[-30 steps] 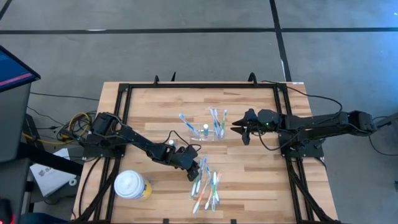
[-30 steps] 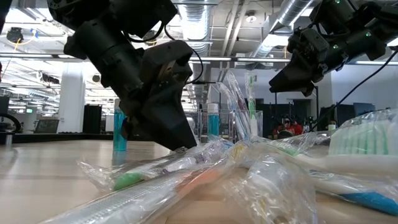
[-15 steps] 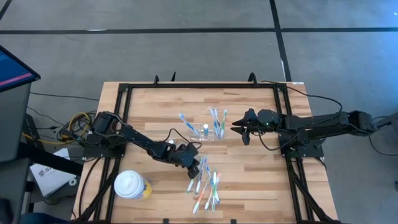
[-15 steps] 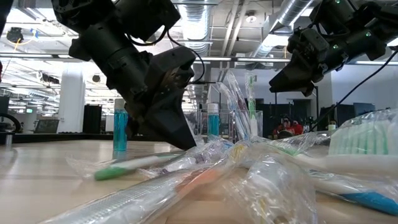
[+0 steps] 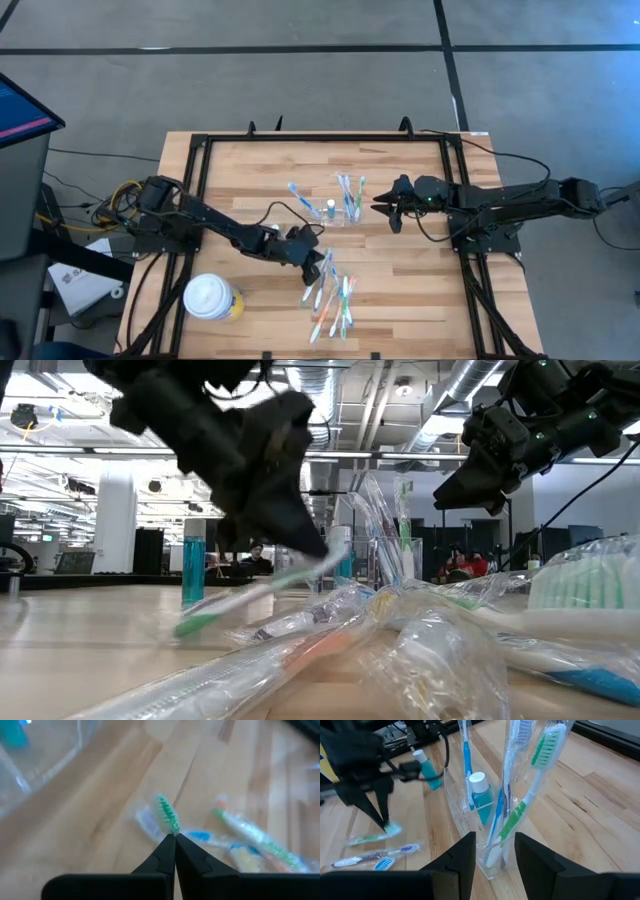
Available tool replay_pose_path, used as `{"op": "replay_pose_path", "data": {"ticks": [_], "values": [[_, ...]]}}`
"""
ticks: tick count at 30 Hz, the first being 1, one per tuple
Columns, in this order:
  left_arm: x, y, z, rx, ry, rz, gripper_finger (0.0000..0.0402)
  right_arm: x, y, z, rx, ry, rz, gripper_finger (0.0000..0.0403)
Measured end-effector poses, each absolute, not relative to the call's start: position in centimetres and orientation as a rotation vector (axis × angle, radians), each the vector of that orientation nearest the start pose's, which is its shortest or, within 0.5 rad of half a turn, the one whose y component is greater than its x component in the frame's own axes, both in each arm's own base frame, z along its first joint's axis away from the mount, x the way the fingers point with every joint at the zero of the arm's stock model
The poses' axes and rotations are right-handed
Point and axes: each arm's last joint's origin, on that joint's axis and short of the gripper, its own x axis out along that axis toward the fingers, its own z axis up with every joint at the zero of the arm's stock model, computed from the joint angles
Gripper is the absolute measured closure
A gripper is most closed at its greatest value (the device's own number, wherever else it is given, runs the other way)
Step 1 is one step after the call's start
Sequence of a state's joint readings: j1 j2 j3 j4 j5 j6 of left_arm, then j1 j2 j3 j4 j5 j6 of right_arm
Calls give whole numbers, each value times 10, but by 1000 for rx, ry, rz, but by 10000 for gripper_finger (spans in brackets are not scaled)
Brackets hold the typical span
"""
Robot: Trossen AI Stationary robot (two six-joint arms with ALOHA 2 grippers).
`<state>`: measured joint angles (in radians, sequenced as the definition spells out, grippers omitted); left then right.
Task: Pick & Place toothbrushing station
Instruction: Put the green toothbrush into the transparent organizer
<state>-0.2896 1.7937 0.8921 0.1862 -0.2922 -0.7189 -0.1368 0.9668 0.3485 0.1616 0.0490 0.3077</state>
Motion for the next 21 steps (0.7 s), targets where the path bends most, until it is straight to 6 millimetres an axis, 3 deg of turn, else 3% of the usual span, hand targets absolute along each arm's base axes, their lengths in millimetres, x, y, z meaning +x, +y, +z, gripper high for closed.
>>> {"op": "replay_pose_path", "data": {"ticks": [9,21], "values": [[324,-87,192,-339,477,284,401,189,-28,185,322,426,-252,276],[280,-66,225,-228,298,423,401,190,-28,186,321,419,-251,276]]}}
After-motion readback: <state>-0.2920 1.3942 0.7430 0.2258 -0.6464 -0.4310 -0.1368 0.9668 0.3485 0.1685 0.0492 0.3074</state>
